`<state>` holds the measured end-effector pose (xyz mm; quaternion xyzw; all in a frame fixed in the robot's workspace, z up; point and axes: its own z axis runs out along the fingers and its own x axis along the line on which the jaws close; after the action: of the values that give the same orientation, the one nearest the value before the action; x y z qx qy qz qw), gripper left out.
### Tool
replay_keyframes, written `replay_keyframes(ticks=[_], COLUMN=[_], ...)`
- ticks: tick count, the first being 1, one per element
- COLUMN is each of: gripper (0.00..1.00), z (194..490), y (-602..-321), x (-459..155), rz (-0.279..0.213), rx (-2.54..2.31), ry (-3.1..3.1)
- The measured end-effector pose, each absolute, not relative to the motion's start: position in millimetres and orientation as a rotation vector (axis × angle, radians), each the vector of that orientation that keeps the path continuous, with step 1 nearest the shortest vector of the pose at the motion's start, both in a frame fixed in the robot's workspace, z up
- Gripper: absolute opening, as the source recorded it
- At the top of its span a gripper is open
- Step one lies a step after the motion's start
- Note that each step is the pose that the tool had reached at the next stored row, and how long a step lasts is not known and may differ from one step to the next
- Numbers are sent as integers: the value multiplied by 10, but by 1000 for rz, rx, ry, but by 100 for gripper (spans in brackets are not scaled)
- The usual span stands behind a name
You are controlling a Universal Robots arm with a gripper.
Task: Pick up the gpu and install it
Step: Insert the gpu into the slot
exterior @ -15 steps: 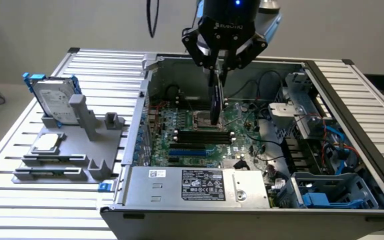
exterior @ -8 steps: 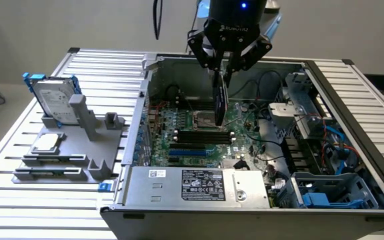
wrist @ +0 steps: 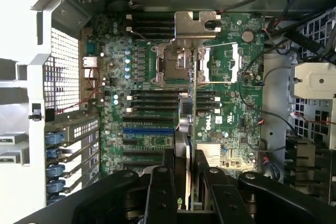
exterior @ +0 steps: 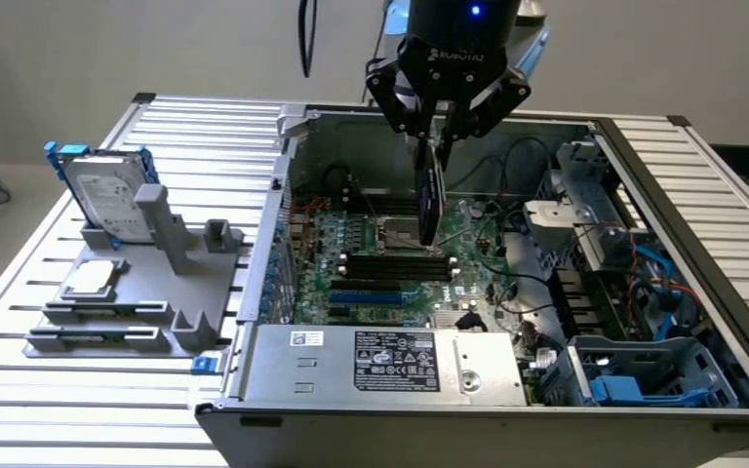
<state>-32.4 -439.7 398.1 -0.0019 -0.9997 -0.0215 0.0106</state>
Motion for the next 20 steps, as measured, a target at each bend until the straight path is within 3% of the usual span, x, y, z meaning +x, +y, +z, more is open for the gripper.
replay_keyframes(ticks=[20], gripper=[26], z=[3961], y=[-4393], x=[-325], rz=[-63], rx=[371], ry=[-3093])
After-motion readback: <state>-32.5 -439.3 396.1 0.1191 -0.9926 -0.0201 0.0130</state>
